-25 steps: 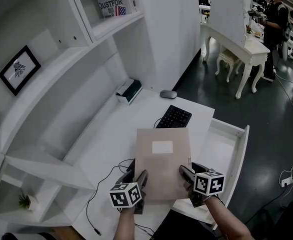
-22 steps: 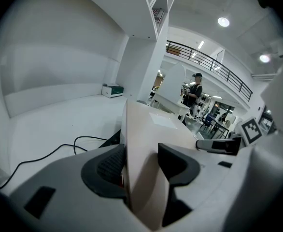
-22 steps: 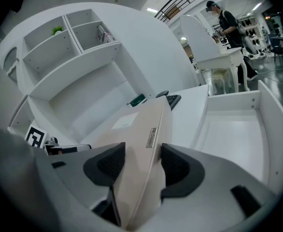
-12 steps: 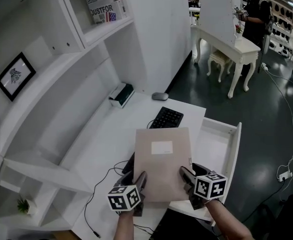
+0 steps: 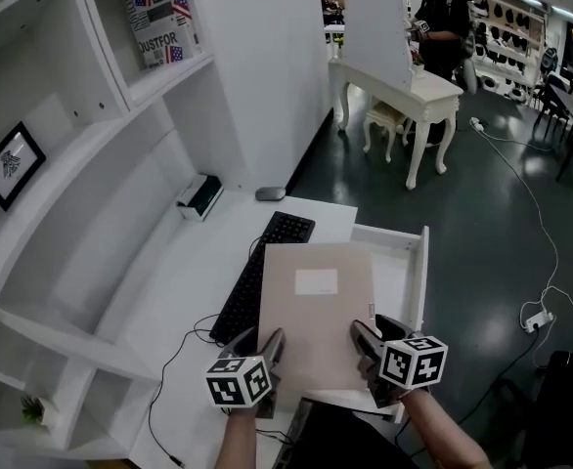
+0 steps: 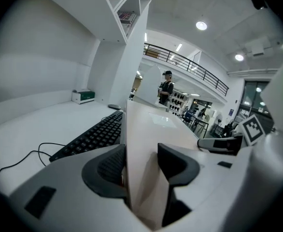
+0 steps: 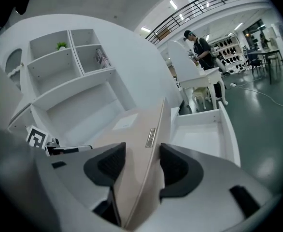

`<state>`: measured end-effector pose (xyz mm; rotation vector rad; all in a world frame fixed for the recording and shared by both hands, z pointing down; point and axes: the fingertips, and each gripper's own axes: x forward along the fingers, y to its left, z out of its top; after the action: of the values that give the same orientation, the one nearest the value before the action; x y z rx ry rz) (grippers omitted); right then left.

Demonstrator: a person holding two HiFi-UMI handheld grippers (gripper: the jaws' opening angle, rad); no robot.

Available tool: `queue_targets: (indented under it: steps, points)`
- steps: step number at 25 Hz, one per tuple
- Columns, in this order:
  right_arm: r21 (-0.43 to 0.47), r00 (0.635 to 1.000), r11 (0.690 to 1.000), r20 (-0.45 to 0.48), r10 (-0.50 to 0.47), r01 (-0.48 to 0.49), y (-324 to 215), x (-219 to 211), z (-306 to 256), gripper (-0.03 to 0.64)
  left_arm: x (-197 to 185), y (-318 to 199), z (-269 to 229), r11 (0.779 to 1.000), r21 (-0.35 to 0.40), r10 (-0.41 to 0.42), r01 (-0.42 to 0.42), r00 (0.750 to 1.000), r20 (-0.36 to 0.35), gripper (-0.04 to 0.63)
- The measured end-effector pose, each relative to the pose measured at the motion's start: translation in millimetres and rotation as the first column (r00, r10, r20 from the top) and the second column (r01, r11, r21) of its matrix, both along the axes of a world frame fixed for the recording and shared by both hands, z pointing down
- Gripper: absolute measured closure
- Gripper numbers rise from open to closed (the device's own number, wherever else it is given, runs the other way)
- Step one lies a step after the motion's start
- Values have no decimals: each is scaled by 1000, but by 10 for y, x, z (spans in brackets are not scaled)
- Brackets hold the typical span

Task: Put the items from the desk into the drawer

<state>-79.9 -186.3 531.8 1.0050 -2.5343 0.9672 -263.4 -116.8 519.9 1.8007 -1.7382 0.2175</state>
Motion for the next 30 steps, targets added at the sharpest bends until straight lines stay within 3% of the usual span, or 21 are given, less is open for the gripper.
queue_targets:
  steps: [14, 30]
  points:
    - [10, 973, 974, -47, 226, -226, 338, 1292, -40, 402, 1189, -106, 49, 973, 3, 229, -229, 973, -28, 383]
    - [-8, 924, 928, -99, 369, -371, 114, 2213, 71, 408, 2095, -625, 234, 928, -26, 369, -371, 927, -61, 383]
